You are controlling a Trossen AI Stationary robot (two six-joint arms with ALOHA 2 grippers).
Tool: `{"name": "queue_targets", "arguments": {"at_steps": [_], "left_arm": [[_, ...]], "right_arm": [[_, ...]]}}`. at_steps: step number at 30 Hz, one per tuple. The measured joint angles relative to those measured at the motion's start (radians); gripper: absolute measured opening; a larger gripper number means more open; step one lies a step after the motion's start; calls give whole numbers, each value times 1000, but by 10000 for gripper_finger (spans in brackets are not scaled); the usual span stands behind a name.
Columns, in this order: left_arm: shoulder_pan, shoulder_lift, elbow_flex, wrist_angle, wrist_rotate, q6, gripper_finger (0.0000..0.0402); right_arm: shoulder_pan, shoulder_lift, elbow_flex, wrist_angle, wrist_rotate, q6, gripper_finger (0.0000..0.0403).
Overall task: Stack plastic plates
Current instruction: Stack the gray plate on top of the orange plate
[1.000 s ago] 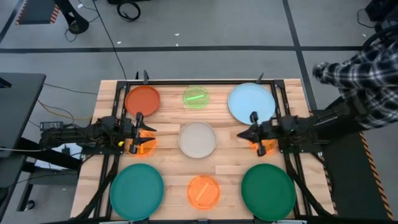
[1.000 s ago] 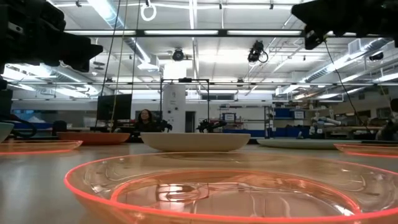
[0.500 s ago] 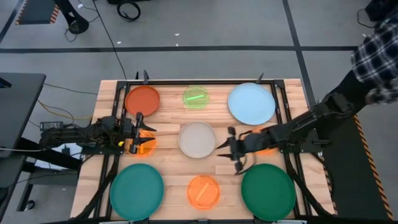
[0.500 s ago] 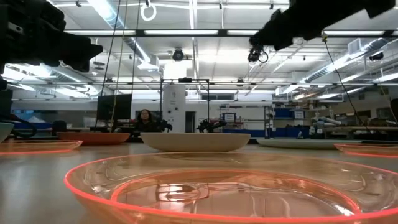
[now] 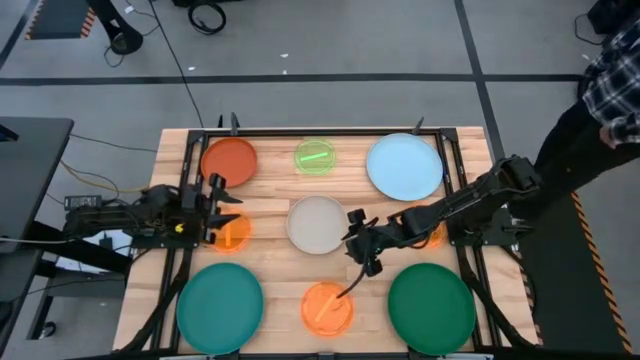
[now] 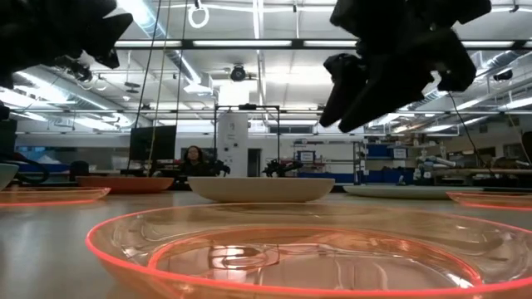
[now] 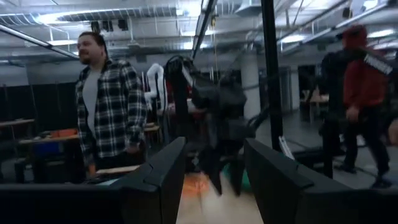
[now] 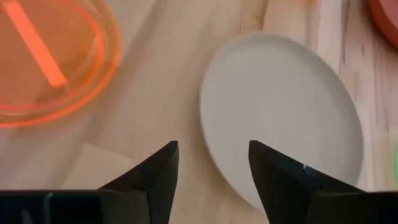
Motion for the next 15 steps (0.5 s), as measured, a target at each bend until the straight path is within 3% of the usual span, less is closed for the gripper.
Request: {"name": "queue_targets", "arguments": {"at_steps": [7, 10, 15], "left_arm": [[-21, 87, 5, 127, -6, -38, 172], [-72, 201, 64, 154, -24, 5, 172], [-159, 438, 214, 118, -139, 150, 172]], "right_arm": [[-49, 70, 1, 42, -60, -97, 204], [-62, 145, 1, 118, -87, -165, 204], [-67, 216, 0, 156, -62, -232, 204]]}}
